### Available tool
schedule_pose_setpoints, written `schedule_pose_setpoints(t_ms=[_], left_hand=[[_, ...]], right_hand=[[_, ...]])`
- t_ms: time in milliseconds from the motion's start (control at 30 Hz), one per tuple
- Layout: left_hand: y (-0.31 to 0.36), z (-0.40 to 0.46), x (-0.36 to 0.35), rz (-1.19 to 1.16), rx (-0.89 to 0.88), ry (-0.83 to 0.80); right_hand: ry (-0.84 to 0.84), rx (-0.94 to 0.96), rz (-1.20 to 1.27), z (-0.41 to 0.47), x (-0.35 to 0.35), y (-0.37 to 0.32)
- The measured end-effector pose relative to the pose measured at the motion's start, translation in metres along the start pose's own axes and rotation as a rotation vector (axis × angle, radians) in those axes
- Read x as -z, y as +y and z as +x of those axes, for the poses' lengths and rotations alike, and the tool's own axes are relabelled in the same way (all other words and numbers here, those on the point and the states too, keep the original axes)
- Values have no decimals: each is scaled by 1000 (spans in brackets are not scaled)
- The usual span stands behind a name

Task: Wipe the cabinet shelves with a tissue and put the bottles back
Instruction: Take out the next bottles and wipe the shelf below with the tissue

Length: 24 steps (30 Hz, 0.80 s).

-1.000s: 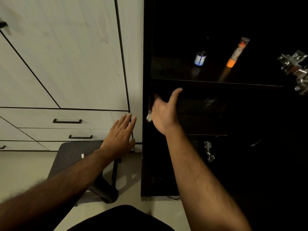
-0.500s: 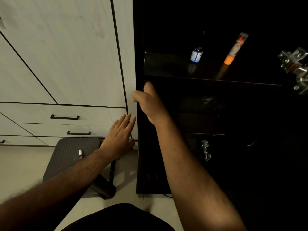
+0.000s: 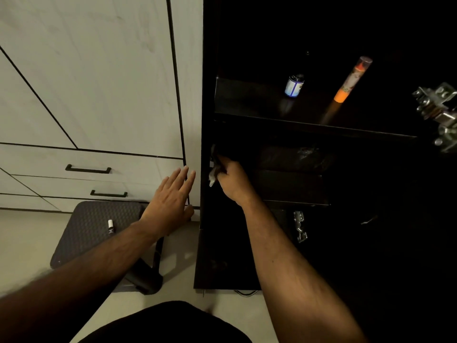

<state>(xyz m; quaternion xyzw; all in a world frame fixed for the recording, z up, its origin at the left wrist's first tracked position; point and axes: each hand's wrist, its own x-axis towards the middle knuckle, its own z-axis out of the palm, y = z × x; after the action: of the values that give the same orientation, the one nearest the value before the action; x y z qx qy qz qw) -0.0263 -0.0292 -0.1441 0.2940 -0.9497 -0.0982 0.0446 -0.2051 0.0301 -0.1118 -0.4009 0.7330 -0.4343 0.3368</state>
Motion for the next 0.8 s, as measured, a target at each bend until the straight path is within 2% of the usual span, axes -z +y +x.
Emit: schedule_pose_setpoints(t_ms=[67,167,200,267,300,367,467,533,600,667,733,800], left_hand=[[1,0,-1,-22,6,5],[1,-1,-4,-55,2,46],[0,-1,-4,-57,-1,56],[-3,0,-1,-55,-18,61],[-6,2,2,-50,-27,68],[-11,4,12,-35,-50,111],[-14,12,39,-15,-67,226],[-15,23,66,-5,-82,312],[-14,37,95,6,-129,395],[-12,49,124,-4,-202,469],[-8,59,146,-25,-286,550],[-2,67,161,-12,-346,609]], right_hand=[[69,-54,-12,0,-12,12],[232,-236,67,2,-26,19],[303,-296,149,5,-27,16],[442,-338,473,11,-24,0],[520,-315,633,14,-19,-12],[680,-207,783,21,-4,-39],[830,11,834,25,19,-69],[842,60,863,27,22,-79],[847,27,729,34,19,-77],[896,46,402,43,14,-70],[807,48,138,47,8,-64],[804,-24,-174,45,2,-54]])
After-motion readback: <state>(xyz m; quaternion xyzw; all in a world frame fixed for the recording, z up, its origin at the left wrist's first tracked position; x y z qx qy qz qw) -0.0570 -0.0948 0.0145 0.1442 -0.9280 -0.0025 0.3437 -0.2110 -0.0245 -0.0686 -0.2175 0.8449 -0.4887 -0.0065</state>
